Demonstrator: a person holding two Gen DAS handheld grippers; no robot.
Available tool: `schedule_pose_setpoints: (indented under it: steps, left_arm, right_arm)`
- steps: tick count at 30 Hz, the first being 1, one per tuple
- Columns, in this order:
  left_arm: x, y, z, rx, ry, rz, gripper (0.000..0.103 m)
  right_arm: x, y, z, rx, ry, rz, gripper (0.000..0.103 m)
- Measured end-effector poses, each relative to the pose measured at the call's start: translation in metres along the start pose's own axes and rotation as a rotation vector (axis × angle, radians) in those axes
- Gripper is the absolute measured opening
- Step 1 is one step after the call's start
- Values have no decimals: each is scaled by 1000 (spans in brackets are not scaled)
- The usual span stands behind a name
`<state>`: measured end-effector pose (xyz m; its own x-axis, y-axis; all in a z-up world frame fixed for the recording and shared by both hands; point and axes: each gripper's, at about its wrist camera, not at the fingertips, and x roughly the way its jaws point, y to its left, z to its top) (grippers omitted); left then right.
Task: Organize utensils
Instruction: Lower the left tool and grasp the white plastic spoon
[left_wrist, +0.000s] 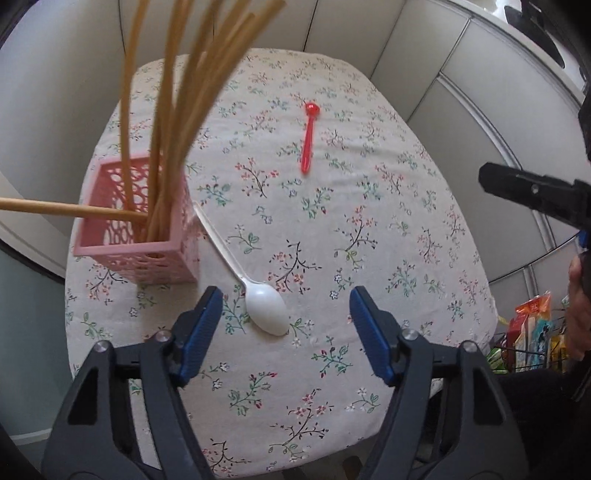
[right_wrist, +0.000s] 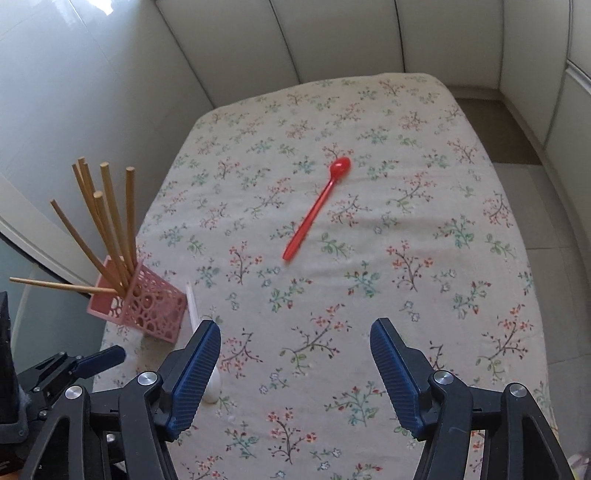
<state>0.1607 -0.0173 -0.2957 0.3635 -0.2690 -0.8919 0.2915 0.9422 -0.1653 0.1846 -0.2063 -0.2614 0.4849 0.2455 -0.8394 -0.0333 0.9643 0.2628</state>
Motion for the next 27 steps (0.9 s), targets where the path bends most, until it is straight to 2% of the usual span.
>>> schedule_pose_setpoints:
  steps: [6, 9, 10, 12, 14, 17, 21, 24, 27]
  left_arm:
    - [47, -8, -2, 25, 71, 115, 54]
    - [60, -6, 1, 43, 70, 178, 53]
    - [64, -4, 1, 41, 72, 190, 52]
    - [70, -1, 1, 37, 85, 186, 44]
    - [75, 2, 0, 41, 101, 171, 34]
    - [76, -1, -1, 85, 96, 129, 28]
    - [77, -8, -3, 141, 129, 6, 26]
    - [76, -21, -11, 230, 186, -88, 26]
    - [72, -33, -12, 277, 201, -89, 26]
  right_arm:
    - [6, -9, -4, 8, 28, -13, 72]
    - [7, -15, -6, 18, 39, -21, 72]
    - [8, -18, -6, 22, 42, -23, 72]
    - [9, -22, -8, 30, 51, -26, 72]
    - [9, -27, -9, 36, 58, -31, 72]
    - [9, -32, -10, 48, 63, -34, 72]
    - [8, -38, -10, 65, 65, -34, 72]
    - [8, -41, -10, 75, 68, -35, 72]
    - [10, -43, -9, 82, 75, -32, 72]
